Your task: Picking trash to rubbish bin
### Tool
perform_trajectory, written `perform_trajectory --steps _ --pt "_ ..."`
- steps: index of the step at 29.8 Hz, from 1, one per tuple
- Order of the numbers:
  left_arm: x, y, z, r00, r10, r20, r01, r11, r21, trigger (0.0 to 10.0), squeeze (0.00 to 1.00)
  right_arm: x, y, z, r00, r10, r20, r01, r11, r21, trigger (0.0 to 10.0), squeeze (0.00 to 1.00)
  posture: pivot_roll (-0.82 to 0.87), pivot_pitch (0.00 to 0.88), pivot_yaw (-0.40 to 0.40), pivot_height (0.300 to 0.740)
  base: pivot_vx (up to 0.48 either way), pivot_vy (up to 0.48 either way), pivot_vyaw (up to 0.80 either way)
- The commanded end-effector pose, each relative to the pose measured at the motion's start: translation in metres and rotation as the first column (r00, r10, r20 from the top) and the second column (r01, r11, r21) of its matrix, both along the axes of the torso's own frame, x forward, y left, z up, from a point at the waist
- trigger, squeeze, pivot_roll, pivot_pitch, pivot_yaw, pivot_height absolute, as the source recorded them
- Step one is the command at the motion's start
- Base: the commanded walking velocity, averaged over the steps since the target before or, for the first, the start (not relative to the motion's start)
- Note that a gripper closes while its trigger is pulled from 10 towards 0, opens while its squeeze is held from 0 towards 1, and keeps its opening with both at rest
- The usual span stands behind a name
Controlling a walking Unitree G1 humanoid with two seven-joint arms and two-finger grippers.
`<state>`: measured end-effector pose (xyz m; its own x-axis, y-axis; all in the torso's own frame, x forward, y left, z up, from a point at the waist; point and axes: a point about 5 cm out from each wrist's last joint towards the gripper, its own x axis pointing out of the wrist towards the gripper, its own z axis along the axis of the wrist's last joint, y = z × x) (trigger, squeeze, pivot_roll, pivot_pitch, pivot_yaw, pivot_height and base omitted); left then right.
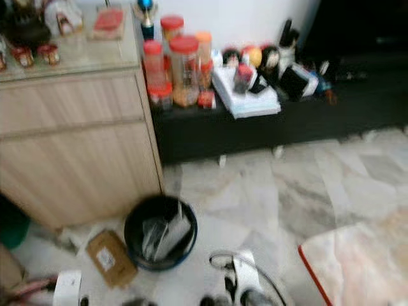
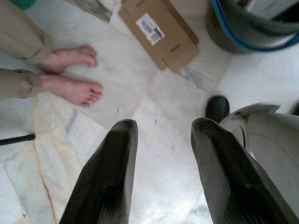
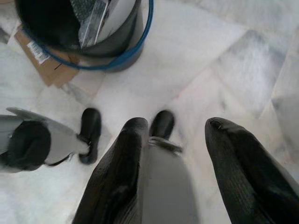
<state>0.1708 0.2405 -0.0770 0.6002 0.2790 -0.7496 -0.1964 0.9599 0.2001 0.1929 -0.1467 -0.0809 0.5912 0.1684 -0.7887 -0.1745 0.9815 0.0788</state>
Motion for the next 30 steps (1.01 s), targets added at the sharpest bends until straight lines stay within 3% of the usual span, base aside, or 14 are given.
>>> perform_trajectory --steps 1,19,30 --pt "-0.0056 0.0020 -0.0021 1.000 0.016 -0.015 -0.016 1.000 -0.002 10.0 0.00 -0.0041 0.0013 -0.0022 1.000 -0.005 -0.015 0.005 1.000 0.008 10.0 0.00 0.11 0.135 -0.037 0.740 -0.270 0.000 0.00" --pt "-0.0061 0.0004 -0.0029 1.000 0.013 -0.019 -0.013 1.000 -0.005 10.0 0.00 -0.0035 0.0011 -0.0018 1.000 -0.009 -0.011 0.009 1.000 0.014 10.0 0.00 0.11 0.128 -0.038 0.740 -0.266 0.000 0.00" --pt "-0.0067 -0.0020 -0.0040 0.999 -0.016 -0.037 0.017 1.000 0.006 10.0 0.00 -0.0043 0.0004 -0.0022 1.000 -0.009 -0.012 0.009 1.000 0.007 10.0 0.00 0.11 0.111 -0.033 0.740 0.000 0.000 0.00"
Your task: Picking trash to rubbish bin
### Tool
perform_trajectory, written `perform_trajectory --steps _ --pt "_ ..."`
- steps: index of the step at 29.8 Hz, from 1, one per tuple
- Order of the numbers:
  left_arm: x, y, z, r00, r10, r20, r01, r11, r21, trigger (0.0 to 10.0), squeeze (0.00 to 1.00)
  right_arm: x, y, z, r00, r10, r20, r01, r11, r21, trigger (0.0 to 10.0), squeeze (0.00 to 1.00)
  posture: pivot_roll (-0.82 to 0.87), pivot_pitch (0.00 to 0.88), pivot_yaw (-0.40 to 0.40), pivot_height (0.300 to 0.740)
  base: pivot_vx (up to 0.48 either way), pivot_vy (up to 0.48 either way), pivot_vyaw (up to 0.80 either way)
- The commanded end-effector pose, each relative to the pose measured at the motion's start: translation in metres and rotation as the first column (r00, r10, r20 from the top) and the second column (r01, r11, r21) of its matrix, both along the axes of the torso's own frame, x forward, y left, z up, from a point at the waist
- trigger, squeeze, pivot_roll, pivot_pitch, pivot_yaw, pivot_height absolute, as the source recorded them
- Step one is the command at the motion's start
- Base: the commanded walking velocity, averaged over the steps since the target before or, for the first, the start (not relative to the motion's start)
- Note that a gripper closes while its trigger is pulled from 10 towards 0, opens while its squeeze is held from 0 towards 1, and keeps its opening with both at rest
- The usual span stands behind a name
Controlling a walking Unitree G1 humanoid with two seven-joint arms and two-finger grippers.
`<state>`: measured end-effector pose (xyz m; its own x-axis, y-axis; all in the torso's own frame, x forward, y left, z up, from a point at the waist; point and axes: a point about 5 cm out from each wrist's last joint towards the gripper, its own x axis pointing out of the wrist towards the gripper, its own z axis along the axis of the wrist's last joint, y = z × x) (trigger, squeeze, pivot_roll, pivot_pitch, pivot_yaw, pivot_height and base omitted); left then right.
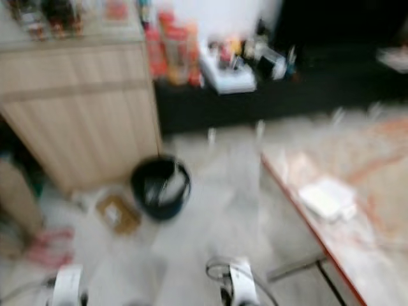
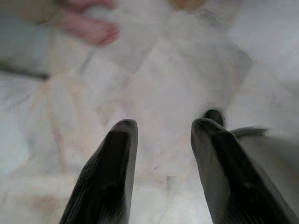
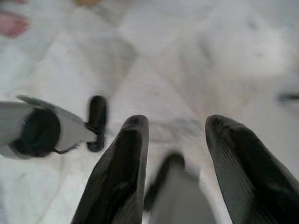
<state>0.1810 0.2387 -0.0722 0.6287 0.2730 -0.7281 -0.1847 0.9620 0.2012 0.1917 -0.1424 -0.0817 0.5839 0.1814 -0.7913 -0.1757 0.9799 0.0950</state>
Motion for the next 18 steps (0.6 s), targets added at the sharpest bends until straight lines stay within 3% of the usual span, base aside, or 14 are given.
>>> perform_trajectory --steps 1,12,18 --pt "-0.0169 -0.0001 -0.0088 0.998 0.002 -0.069 -0.002 1.000 0.000 10.0 0.00 -0.0031 -0.0039 -0.0014 1.000 -0.011 -0.003 0.011 1.000 -0.008 10.0 0.00 0.11 0.111 -0.033 0.740 0.000 0.000 0.00" --pt "-0.0164 0.0010 -0.0083 0.998 -0.002 -0.068 0.002 1.000 0.001 10.0 0.00 -0.0038 -0.0024 -0.0020 1.000 -0.010 -0.013 0.010 1.000 -0.006 10.0 0.00 0.11 0.099 -0.028 0.740 0.000 0.000 0.00" --pt "-0.0166 0.0005 -0.0085 0.998 -0.003 -0.068 0.003 1.000 0.000 10.0 0.00 -0.0040 -0.0025 -0.0022 1.000 -0.012 -0.016 0.012 1.000 -0.007 10.0 0.00 0.11 0.100 -0.028 0.740 0.000 0.000 -0.80"
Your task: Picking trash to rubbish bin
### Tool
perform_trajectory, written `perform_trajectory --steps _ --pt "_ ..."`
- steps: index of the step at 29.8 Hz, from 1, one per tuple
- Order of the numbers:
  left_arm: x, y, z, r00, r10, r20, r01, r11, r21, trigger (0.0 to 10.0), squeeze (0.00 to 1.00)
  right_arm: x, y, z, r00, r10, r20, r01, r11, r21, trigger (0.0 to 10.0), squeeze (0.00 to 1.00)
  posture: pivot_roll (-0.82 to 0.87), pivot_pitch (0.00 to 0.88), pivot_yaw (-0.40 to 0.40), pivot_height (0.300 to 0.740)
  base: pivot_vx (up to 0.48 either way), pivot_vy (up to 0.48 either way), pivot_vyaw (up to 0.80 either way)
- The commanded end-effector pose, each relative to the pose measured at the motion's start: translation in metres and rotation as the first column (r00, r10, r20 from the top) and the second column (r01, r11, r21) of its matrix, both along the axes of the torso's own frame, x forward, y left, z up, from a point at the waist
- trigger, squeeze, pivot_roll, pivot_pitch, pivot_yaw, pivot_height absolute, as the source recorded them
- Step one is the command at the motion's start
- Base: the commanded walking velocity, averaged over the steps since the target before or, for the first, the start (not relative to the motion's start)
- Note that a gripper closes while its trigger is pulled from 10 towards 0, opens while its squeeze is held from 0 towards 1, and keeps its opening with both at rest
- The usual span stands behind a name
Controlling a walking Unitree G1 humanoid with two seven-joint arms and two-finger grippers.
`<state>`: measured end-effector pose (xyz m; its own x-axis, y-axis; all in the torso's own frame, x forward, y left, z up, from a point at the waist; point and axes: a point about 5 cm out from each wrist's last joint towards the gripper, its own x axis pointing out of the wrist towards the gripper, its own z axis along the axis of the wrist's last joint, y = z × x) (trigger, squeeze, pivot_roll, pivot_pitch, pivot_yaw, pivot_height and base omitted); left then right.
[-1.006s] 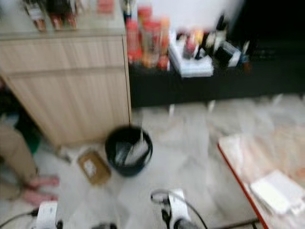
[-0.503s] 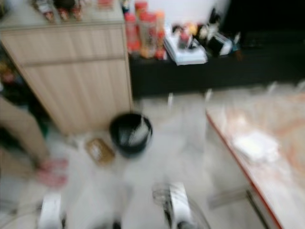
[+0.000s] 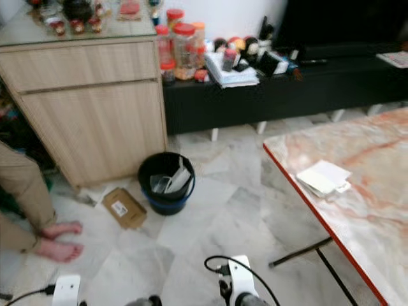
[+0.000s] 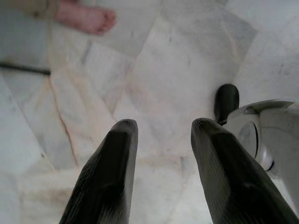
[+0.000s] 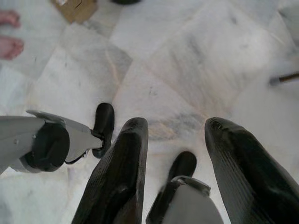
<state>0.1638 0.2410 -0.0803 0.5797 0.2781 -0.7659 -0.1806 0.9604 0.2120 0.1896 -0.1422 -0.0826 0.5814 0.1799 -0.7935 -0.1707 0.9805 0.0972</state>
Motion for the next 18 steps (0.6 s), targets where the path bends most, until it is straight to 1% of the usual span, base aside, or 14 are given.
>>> perform_trajectory --steps 1,10,17,18 --pt "0.0006 -0.0018 -0.0004 1.000 -0.012 -0.006 0.012 1.000 0.000 10.0 0.00 -0.0020 -0.0027 -0.0012 1.000 -0.008 -0.012 0.007 1.000 -0.008 10.0 0.00 0.11 0.100 -0.028 0.740 0.000 0.000 -0.79" --pt "-0.0004 -0.0019 -0.0009 1.000 -0.007 -0.010 0.007 1.000 0.001 10.0 0.00 -0.0023 -0.0033 -0.0013 1.000 -0.007 -0.014 0.007 1.000 -0.011 10.0 0.00 0.11 0.118 -0.031 0.740 0.000 0.000 -0.79" --pt "-0.0011 -0.0033 -0.0016 1.000 0.012 -0.005 -0.012 1.000 -0.018 10.0 0.00 -0.0023 -0.0040 -0.0014 1.000 -0.007 -0.015 0.007 1.000 -0.012 10.0 0.00 0.11 0.126 -0.034 0.740 0.000 0.000 -0.79" --pt "-0.0015 -0.0034 -0.0018 1.000 0.019 -0.007 -0.019 1.000 -0.022 10.0 0.00 -0.0024 -0.0042 -0.0014 1.000 -0.007 -0.016 0.007 1.000 -0.014 10.0 0.00 0.11 0.129 -0.035 0.740 0.000 0.244 -0.79"
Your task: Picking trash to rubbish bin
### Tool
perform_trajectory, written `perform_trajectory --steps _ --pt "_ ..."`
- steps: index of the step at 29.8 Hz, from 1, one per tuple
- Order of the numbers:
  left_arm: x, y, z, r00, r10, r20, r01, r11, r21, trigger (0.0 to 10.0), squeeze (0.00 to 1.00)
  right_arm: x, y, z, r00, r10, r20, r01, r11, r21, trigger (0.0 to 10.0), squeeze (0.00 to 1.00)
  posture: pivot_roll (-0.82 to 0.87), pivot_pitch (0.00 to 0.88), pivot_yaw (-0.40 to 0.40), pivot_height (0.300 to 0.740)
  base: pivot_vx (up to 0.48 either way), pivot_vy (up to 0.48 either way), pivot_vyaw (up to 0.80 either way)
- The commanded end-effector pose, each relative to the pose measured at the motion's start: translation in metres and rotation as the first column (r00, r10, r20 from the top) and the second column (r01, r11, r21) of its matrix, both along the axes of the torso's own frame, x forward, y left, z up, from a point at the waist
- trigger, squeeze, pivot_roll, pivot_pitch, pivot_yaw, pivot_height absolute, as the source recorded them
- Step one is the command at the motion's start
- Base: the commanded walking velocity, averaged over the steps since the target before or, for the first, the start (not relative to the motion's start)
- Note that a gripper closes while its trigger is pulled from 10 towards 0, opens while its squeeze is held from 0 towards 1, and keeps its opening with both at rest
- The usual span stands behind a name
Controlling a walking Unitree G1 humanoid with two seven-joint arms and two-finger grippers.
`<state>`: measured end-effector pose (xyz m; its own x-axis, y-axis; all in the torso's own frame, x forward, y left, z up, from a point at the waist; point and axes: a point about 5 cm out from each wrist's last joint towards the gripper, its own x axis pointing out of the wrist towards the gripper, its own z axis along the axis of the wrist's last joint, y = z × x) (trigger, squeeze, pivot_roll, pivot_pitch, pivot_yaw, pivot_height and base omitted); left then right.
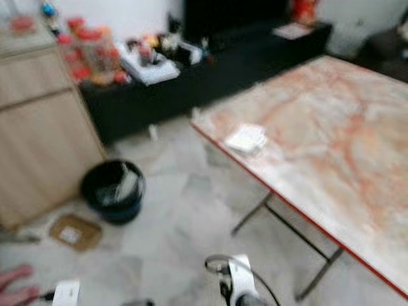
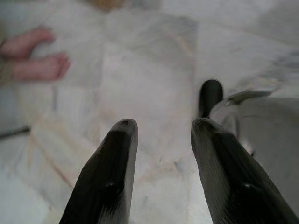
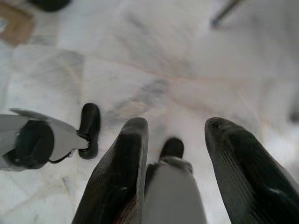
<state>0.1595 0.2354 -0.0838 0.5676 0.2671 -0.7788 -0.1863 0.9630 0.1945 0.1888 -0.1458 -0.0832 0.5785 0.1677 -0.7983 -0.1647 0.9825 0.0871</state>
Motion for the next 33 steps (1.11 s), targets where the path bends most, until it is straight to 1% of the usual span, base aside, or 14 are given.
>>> perform_trajectory --steps 1,5,9,22,25,33 --pt "0.0027 0.0022 0.0016 1.000 0.010 0.004 -0.010 1.000 -0.001 10.0 0.00 -0.0015 -0.0007 -0.0009 1.000 -0.001 -0.012 0.001 1.000 -0.003 10.0 0.00 0.11 0.129 -0.036 0.740 0.000 0.259 -0.79" --pt "0.0028 0.0021 0.0016 1.000 0.010 0.005 -0.010 1.000 0.000 10.0 0.00 -0.0012 -0.0008 -0.0008 1.000 -0.001 -0.011 0.001 1.000 -0.003 10.0 0.00 0.11 0.131 -0.036 0.740 0.000 0.253 -0.79" --pt "0.0026 0.0024 0.0017 1.000 0.004 0.005 -0.004 1.000 0.009 10.0 0.00 -0.0009 -0.0010 -0.0006 1.000 -0.001 -0.010 0.001 1.000 -0.005 10.0 0.00 0.11 0.135 -0.038 0.740 0.000 0.000 -0.79" --pt "0.0012 0.0041 0.0015 1.000 0.026 0.004 -0.026 1.000 0.007 10.0 0.00 -0.0007 -0.0011 -0.0007 1.000 0.001 -0.012 -0.001 1.000 -0.014 10.0 0.00 0.11 0.135 -0.040 0.740 0.000 0.000 -0.79" --pt "0.0011 0.0042 0.0014 1.000 0.025 0.002 -0.025 1.000 0.009 10.0 0.00 -0.0005 -0.0012 -0.0006 1.000 -0.002 -0.012 0.002 1.000 -0.014 10.0 0.00 0.12 0.135 -0.039 0.740 0.000 0.322 -0.79" --pt "0.0010 0.0040 0.0013 1.000 0.011 -0.002 -0.011 1.000 0.016 10.0 0.00 -0.0008 -0.0012 -0.0008 1.000 -0.009 -0.013 0.008 1.000 -0.013 10.0 0.00 0.12 0.134 -0.036 0.740 0.000 0.000 -0.79"
